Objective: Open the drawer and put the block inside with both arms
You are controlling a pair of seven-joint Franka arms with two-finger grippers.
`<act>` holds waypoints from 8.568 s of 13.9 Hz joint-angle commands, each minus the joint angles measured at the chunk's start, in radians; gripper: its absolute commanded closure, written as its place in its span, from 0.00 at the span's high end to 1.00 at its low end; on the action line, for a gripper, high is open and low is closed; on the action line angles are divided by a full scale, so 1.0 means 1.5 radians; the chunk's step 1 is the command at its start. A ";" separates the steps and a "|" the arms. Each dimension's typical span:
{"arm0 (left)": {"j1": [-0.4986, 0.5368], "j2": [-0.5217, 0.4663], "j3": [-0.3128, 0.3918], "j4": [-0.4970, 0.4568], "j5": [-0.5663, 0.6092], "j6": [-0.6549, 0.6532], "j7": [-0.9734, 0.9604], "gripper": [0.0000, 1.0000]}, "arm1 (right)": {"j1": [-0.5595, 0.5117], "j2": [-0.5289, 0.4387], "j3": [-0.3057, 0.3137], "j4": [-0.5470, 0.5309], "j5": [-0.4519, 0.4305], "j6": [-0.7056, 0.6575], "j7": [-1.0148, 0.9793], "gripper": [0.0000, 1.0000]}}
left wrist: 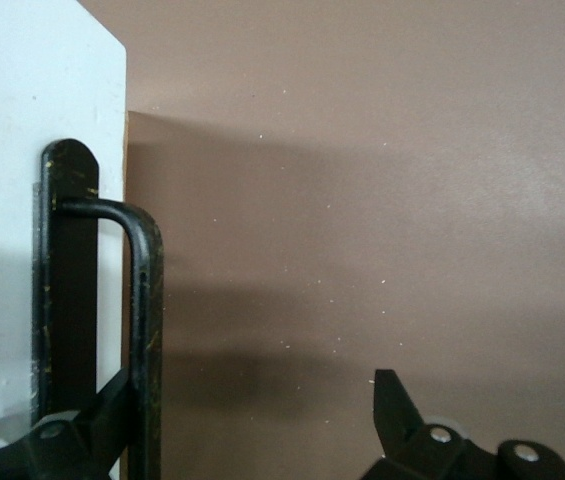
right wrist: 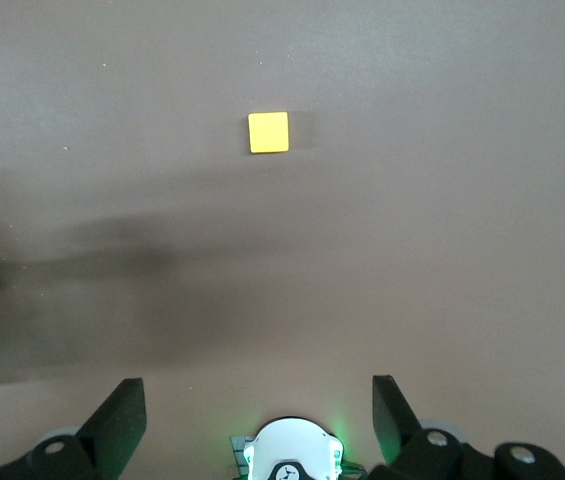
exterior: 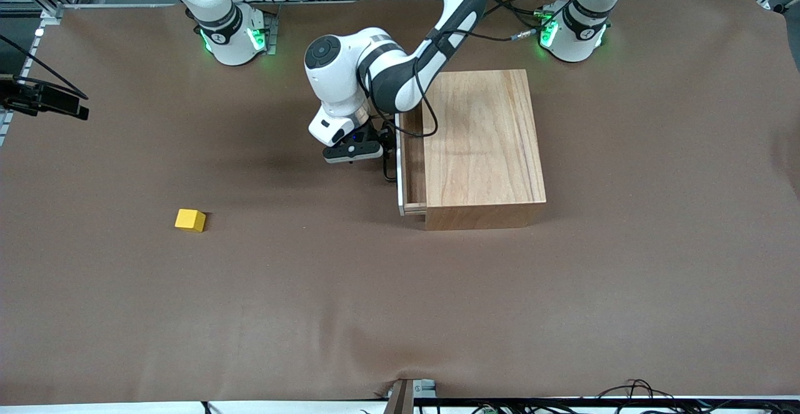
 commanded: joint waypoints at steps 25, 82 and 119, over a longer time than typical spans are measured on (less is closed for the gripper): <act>-0.012 0.010 -0.020 0.041 -0.038 0.206 -0.147 1.00 | -0.012 0.013 0.009 0.021 0.014 -0.011 0.003 1.00; 0.769 -0.622 -0.164 -0.277 -0.043 -0.326 0.709 1.00 | 0.029 0.381 0.012 -0.198 0.028 0.558 -0.102 0.00; 0.787 -0.626 -0.161 -0.274 -0.050 -0.323 0.712 1.00 | 0.301 0.332 0.293 0.087 0.017 0.316 0.417 0.00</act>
